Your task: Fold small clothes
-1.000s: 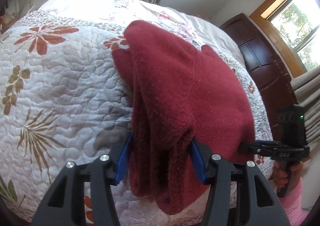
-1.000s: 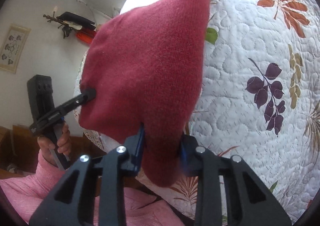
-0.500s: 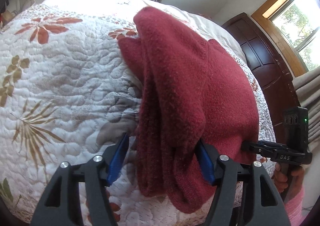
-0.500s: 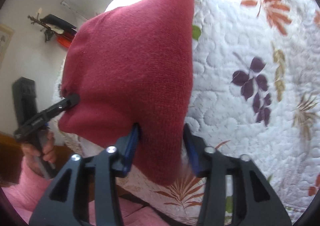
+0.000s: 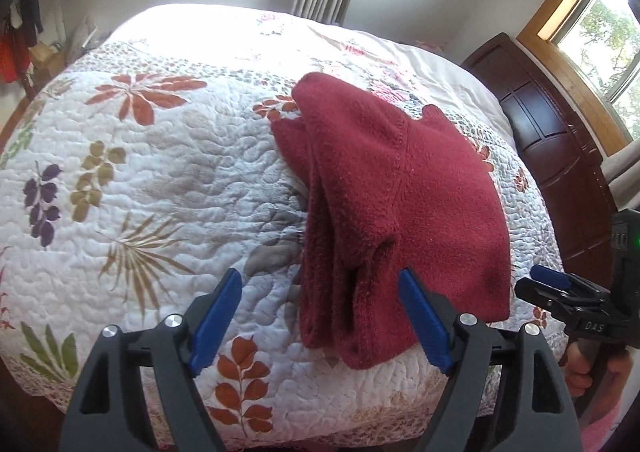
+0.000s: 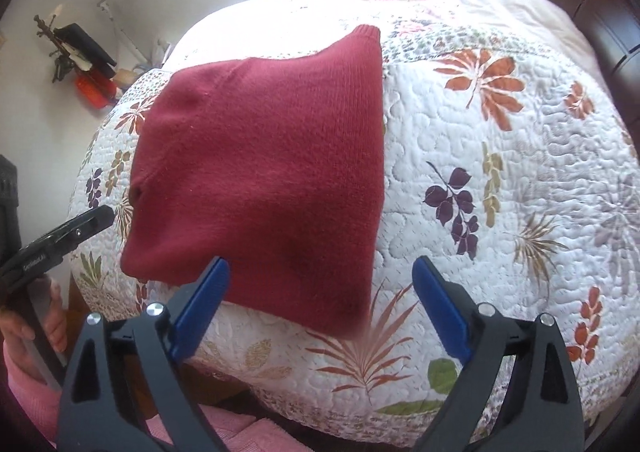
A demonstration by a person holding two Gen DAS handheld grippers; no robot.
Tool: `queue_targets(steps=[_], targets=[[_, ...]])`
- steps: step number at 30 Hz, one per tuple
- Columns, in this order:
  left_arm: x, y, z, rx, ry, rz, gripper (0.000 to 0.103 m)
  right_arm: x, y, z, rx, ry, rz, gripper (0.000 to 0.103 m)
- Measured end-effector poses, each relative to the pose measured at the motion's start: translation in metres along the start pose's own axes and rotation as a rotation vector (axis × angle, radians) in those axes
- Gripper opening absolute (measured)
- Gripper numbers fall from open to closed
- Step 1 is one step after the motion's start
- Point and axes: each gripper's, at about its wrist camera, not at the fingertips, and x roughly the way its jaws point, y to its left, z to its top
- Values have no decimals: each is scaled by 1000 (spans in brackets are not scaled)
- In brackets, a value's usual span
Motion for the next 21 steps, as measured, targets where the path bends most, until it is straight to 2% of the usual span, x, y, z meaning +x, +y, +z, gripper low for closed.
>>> queue_targets(steps=[10,21], targets=[[-25,-14,-1,44,-18,101,88,-19,13,-9,23,-24,-27,93],[-34,-27,-5,87,-16,147,90,-28,25,-14,21,-36,-32,94]])
